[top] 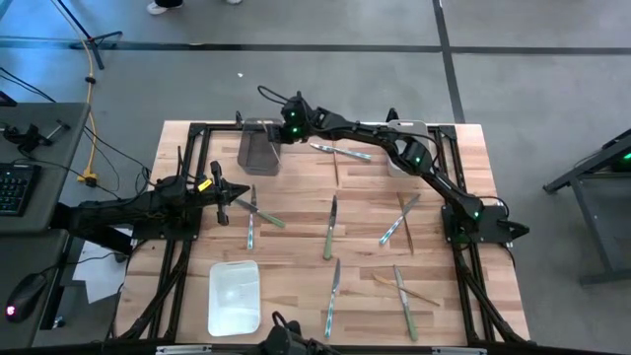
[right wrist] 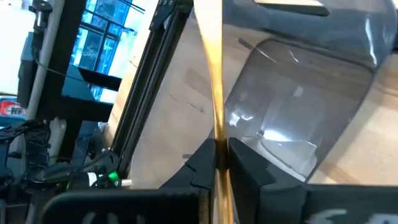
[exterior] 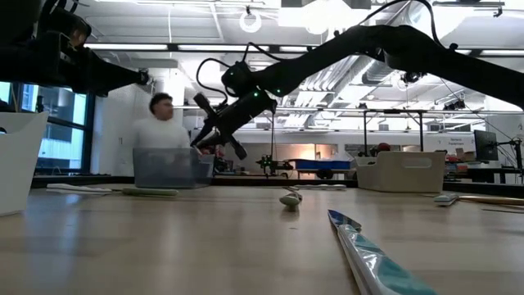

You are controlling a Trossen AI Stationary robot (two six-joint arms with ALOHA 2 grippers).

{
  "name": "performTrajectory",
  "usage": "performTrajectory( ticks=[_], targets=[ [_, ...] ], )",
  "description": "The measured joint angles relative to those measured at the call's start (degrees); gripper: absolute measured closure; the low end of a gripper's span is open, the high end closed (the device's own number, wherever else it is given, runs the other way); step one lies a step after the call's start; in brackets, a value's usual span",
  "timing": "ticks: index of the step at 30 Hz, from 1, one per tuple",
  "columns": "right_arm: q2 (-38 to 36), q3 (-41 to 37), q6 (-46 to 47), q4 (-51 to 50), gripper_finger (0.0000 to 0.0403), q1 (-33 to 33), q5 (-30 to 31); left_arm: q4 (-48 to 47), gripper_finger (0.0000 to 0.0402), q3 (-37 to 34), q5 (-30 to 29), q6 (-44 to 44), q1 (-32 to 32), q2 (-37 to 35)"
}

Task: Sort silverware by color (type)
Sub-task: Put the gold table knife into black bin

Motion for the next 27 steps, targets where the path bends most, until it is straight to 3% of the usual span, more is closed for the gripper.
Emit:
performTrajectory(
  ticks=[10, 17, 23, 27],
  targets=[
    [0.0, 0.0, -2.3, -2.09, 0.0328, 0.0, 0.0, 0.0, 0.0401, 0.0, 0.02, -0.02, -0.01, 0.0],
    [0.0, 0.0, -4.91, -1.49, 0.032, -0.29, -1.13, 0.0, 0.0401, 0.0, 0.02, -0.02, -0.01, 0.0],
    [-1.76, 0.0, -14.95, -3.63, 0.032, -2.03, -11.17, 0.0, 0.0401, 0.0, 0.07, -0.05, -0.03, 0.0],
    [-6.69, 0.0, -33.6, -17.46, 0.032, -2.95, -12.67, 0.0, 0.0401, 0.0, 0.2, -0.04, -0.03, 0.0]
  ],
)
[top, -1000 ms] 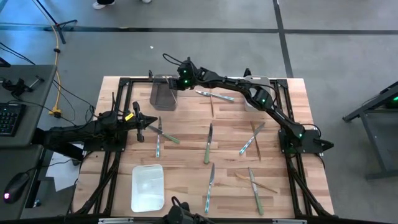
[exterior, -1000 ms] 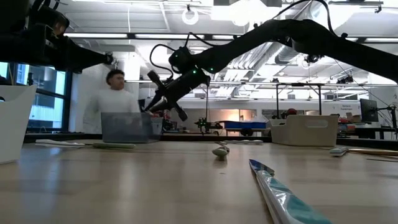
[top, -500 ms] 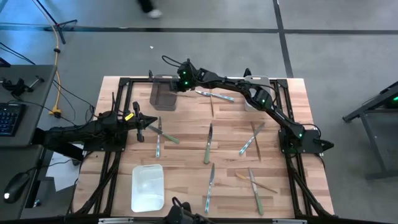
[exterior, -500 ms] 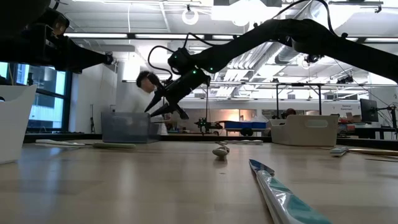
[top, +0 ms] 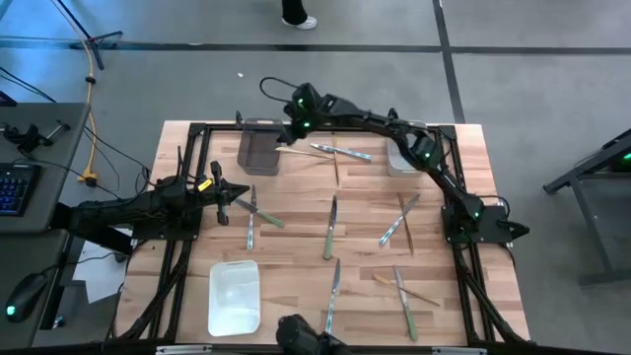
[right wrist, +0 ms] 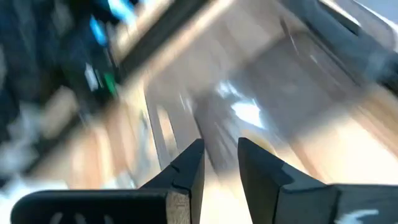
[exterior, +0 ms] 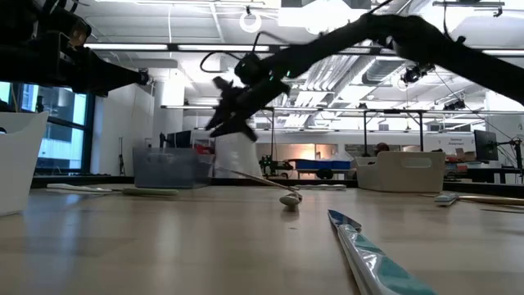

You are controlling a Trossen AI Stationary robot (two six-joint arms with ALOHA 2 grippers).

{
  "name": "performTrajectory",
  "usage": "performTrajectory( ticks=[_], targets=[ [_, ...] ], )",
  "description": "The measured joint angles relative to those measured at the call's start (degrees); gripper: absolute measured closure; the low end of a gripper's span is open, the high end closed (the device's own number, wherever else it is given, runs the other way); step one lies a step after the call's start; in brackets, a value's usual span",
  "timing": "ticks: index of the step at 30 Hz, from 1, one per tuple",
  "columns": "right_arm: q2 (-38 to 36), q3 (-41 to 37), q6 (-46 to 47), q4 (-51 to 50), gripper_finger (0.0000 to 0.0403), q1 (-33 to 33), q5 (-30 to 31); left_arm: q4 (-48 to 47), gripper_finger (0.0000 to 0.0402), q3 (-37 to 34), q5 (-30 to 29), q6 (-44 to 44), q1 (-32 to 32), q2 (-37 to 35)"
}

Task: Sort silverware by color (type)
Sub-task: Put the gold table knife into black bin, then put the middle left orange table knife into black bin

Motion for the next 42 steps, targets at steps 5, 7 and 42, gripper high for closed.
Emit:
performTrajectory(
  ticks=[5, 7, 42],
  targets=[
    [-5.0, 0.05, -21.35, -22.06, 0.0319, 0.45, 11.59, 0.0, 0.0401, 0.0, 0.02, 0.0, 0.0, 0.02],
    [-5.24, 0.07, -25.42, -26.77, 0.0315, 0.71, 16.59, 0.0, 0.0401, 0.0, 0.02, 0.02, 0.0, 0.02],
    [3.39, 0.02, -32.73, -25.63, 0.0357, 1.9, 23.91, -0.02, 0.0401, 0.0, -0.2, -0.87, 0.0, 0.48]
  ],
)
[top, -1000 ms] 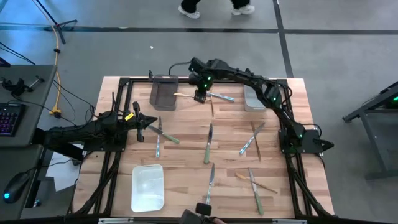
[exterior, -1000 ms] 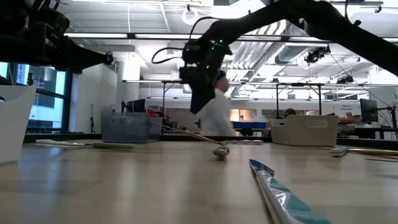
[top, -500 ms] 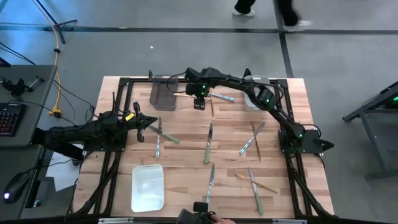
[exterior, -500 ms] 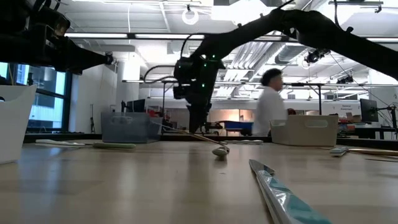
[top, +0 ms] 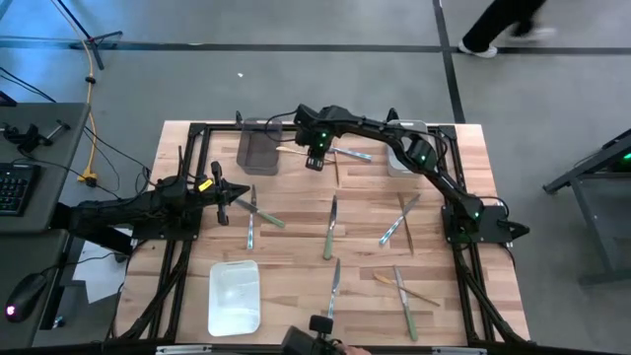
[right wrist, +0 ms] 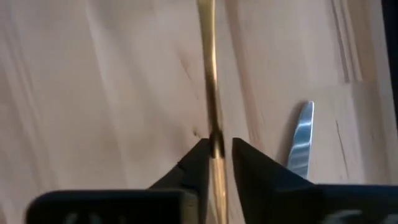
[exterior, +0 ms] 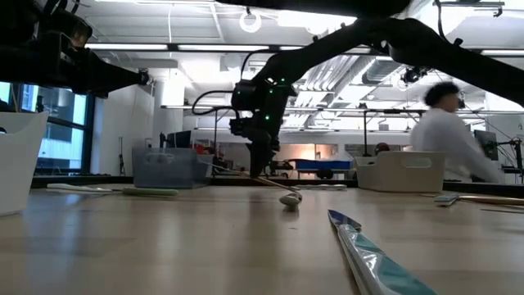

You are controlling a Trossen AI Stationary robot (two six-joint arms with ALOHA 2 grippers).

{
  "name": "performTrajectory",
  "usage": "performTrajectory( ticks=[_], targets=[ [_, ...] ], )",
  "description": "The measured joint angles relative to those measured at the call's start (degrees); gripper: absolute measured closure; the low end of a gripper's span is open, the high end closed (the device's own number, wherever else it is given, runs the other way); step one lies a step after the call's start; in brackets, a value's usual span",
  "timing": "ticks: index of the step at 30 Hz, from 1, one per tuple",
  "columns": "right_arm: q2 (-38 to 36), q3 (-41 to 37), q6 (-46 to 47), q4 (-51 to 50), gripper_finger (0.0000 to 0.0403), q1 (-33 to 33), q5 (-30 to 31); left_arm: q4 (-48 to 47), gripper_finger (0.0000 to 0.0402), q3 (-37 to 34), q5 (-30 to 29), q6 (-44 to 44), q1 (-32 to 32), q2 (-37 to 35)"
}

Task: Sort silverware by color (type)
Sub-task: Put the middle left orange table knife into black bin

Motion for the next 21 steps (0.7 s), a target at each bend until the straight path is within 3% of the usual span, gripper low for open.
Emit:
performTrajectory(
  ticks=[6, 21],
  targets=[
    [-0.04, 0.0, 1.78, -1.46, 0.0399, -0.44, -0.77, 0.0, 0.0401, 0.0, 0.0, 0.0, 0.0, 0.0],
    [-0.31, 0.0, 8.04, 0.26, 0.0396, -0.39, -2.99, 0.0, 0.0401, 0.0, 0.02, 0.0, 0.0, 0.0]
  ],
)
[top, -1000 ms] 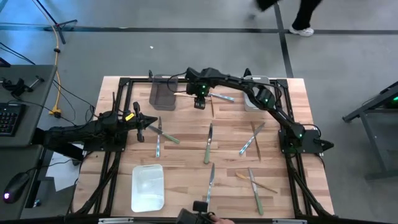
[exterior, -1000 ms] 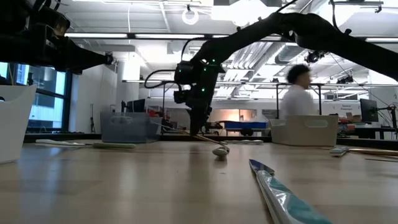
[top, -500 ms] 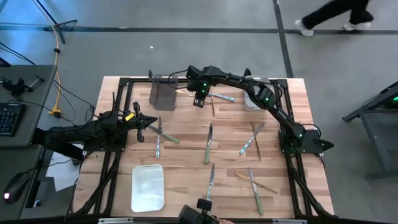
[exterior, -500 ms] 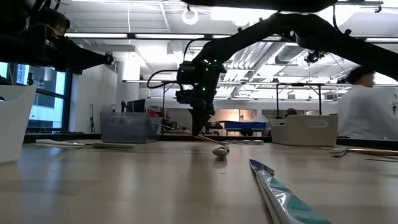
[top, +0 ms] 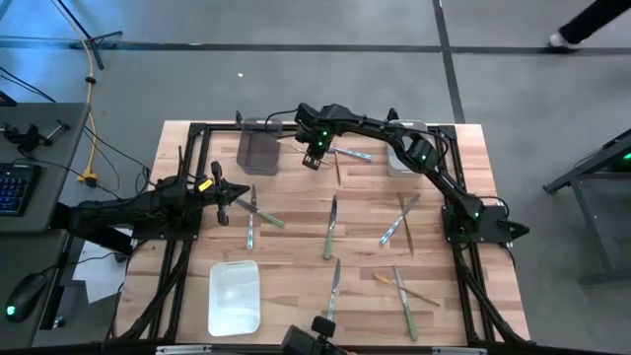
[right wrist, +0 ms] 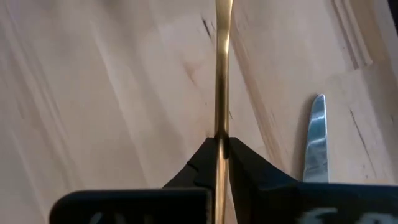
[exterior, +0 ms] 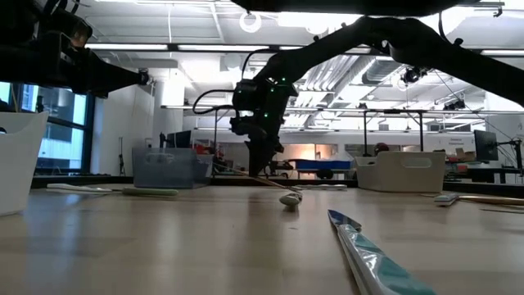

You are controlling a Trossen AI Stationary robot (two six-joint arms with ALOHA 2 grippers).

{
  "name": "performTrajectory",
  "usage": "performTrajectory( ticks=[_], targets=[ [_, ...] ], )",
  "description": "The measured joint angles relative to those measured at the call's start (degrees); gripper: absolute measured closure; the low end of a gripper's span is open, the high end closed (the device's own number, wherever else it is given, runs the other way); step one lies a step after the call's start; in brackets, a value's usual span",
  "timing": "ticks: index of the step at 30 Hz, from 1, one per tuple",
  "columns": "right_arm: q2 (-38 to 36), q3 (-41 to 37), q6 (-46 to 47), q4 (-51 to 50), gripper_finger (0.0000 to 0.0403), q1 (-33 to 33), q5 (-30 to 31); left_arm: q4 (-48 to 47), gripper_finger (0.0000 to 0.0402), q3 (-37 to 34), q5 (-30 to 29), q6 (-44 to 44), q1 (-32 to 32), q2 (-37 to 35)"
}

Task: Sort silverware by color (type)
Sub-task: Put the middle left orange table knife into black bin

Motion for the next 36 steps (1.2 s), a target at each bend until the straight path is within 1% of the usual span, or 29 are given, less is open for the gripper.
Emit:
performTrajectory(
  ticks=[4, 7, 9, 15, 17, 19, 22, 26, 28, 31, 36],
  targets=[
    [0.04, 0.0, 2.54, -0.02, 0.0398, 0.39, 0.36, 0.0, 0.0401, 0.0, 0.01, 0.0, 0.0, 0.0],
    [0.06, 0.12, 4.09, -0.15, 0.0396, 1.32, 2.1, 0.0, 0.0401, 0.0, 0.02, 0.02, 0.0, 0.0],
    [0.15, 1.06, 5.5, -0.54, 0.0396, 1.94, 2.89, 0.02, 0.0401, 0.0, 0.02, 0.02, 0.0, 0.0],
    [0.15, 6.55, 11.55, 1.49, 0.0401, 3.62, 1.46, 0.01, 0.0401, 0.0, 0.02, 0.66, 0.01, 0.0],
    [-0.14, 6.43, 16.04, 4.95, 0.0401, 3.81, -1.26, 0.02, 0.0401, 0.0, 0.02, 0.65, 0.02, -0.01],
    [-0.15, 6.42, 21.79, 6.93, 0.0402, 3.55, -5.46, 0.07, 0.0401, 0.0, 0.13, 0.65, 0.02, 0.0],
    [-0.15, 6.4, 30.17, 14.35, 0.0402, 3.15, -11.35, 0.17, 0.0401, 0.0, -0.25, 0.63, 0.02, -0.02],
    [-0.11, 6.4, 40.16, 25.79, 0.0402, 2.46, -16.87, 0.17, 0.0401, 0.0, -0.28, 0.61, 0.02, -0.02],
    [-0.13, 6.4, 45.23, 31.28, 0.0402, 2.02, -17.86, 0.15, 0.0401, 0.0, -0.28, 0.52, 0.02, -0.02],
    [0.36, 6.4, 49.57, 36.38, 0.0402, 1.73, -17.52, 0.15, 0.0401, 0.0, -0.33, 0.95, 0.02, -0.02],
    [3.17, 6.4, 53.71, 37.74, 0.0403, 1.7, -17.27, 0.13, 0.0401, 0.0, -0.46, 0.98, 0.02, -0.02]
  ],
)
